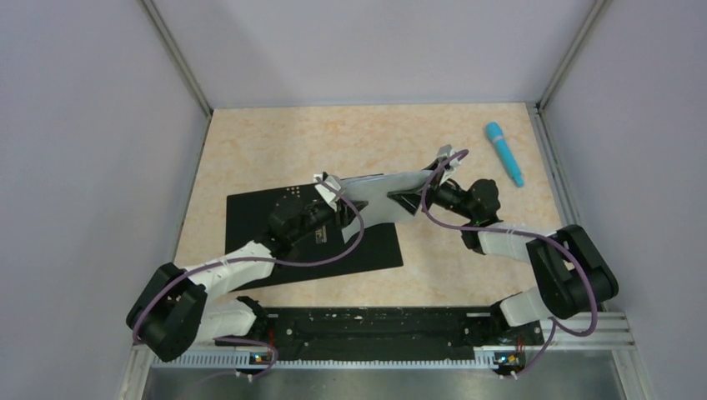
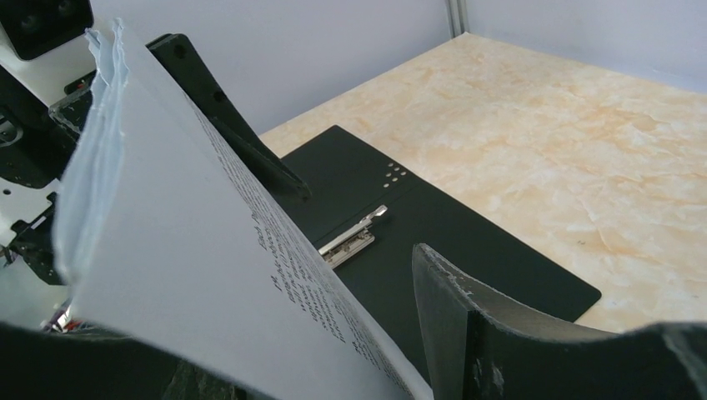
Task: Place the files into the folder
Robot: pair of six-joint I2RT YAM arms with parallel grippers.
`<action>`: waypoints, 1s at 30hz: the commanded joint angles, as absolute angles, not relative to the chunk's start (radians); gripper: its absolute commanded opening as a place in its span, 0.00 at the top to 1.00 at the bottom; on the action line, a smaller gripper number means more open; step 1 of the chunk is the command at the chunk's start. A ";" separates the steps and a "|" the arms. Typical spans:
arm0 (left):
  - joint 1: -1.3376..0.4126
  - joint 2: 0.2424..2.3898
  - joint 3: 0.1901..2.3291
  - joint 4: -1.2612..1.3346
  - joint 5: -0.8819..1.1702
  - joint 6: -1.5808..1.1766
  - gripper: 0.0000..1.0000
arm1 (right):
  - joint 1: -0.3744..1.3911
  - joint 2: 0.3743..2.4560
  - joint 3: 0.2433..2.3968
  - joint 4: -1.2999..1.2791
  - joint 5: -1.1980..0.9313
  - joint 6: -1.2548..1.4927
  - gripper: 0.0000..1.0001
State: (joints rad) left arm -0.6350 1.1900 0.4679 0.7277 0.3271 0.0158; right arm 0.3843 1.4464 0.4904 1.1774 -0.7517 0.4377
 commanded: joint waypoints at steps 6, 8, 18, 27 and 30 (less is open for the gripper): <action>-0.637 1.237 0.550 0.797 0.384 0.005 0.56 | 0.397 1.396 0.501 1.151 -0.759 0.390 0.40; -0.638 1.246 0.557 0.800 0.393 0.004 0.56 | 0.397 1.394 0.502 1.147 -0.759 0.387 0.40; -0.637 1.271 0.564 0.812 0.397 -0.032 0.62 | 0.396 1.385 0.512 1.102 -0.749 0.365 0.40; -0.637 1.301 0.593 0.831 0.418 -0.047 1.00 | 0.396 1.385 0.532 1.088 -0.762 0.371 0.40; -0.635 1.258 0.637 0.759 0.422 -0.045 1.00 | 0.396 1.358 0.565 1.039 -0.781 0.372 0.39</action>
